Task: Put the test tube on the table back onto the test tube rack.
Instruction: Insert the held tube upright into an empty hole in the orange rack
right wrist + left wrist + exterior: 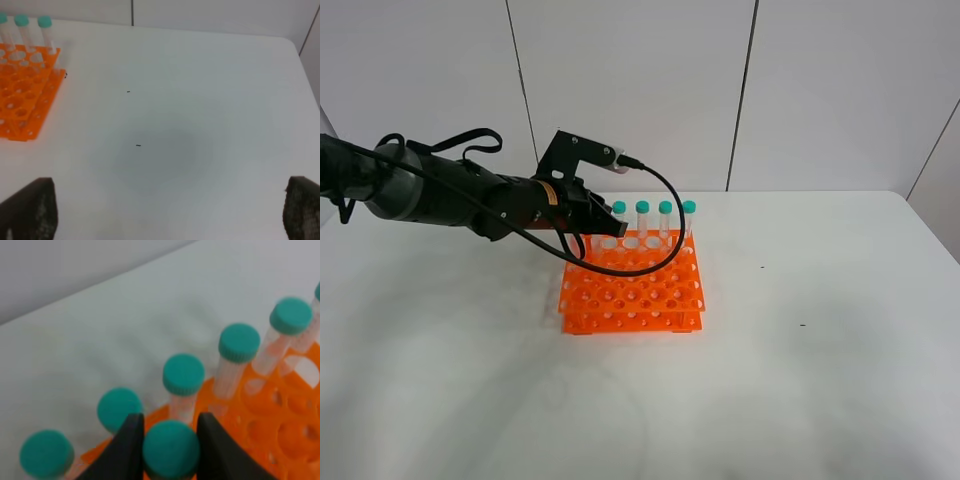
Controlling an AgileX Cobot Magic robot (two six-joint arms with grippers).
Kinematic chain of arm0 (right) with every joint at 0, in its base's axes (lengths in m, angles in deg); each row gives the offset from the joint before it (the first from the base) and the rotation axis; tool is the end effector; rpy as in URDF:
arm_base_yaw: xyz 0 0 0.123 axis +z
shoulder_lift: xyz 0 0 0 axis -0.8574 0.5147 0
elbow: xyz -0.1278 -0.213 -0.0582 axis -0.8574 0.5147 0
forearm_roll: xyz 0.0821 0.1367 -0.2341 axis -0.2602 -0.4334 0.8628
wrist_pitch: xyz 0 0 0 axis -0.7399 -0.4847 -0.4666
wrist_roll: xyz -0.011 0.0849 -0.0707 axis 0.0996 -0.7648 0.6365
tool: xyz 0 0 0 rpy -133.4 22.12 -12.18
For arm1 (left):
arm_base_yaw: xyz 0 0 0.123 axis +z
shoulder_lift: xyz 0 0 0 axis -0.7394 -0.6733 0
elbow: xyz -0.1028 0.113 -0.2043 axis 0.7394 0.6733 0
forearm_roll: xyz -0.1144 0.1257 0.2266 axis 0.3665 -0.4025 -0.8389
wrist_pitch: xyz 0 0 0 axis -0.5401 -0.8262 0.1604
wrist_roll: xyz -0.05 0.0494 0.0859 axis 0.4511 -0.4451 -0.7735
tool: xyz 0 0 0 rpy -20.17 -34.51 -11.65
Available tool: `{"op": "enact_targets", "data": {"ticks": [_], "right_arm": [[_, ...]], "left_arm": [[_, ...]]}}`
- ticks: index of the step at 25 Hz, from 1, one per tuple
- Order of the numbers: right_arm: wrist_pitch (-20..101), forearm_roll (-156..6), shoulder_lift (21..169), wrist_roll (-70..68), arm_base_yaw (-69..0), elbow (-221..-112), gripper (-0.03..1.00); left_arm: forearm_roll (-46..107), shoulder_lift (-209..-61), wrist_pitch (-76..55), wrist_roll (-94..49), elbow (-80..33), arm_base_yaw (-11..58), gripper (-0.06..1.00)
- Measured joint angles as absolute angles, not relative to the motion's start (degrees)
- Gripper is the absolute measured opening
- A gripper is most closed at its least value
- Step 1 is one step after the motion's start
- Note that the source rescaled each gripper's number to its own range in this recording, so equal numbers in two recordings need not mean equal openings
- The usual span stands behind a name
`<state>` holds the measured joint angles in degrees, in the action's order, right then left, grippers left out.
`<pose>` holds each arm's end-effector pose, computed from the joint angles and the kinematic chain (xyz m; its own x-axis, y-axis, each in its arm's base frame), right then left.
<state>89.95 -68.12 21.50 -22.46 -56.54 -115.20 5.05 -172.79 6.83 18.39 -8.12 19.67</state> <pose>0.0717 0.0042 0.2878 -0.4154 -0.0302 -0.9091 -0.0586 0.9983 -0.0064 0.3923 -0.2146 0.1182 -0.3727 0.3038 -0.8768 0.5440 0.8370 0.0588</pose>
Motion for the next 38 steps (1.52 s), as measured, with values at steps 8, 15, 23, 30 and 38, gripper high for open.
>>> {"op": "enact_targets", "data": {"ticks": [8, 15, 23, 30, 38], "right_arm": [[89.95, -68.18, 21.50, -22.46, -56.54, -115.20, 1.00], [89.95, -68.23, 21.50, -22.46, -56.54, -115.20, 1.00], [89.95, -68.23, 21.50, -22.46, -56.54, -115.20, 1.00], [89.95, -68.23, 21.50, -22.46, -56.54, -115.20, 1.00], [89.95, -68.23, 21.50, -22.46, -56.54, -115.20, 1.00]], "left_arm": [[5.05, -173.47, 8.08, 18.39, -7.67, 19.67, 0.00], [5.05, -175.48, 10.34, 18.45, -7.67, 20.26, 0.00], [5.05, -176.06, 11.62, 18.45, -7.67, 20.33, 0.00], [5.00, -176.06, 11.17, 19.43, -7.67, 20.33, 0.00], [5.00, -176.01, 10.31, 19.90, -7.83, 20.33, 0.00]]}}
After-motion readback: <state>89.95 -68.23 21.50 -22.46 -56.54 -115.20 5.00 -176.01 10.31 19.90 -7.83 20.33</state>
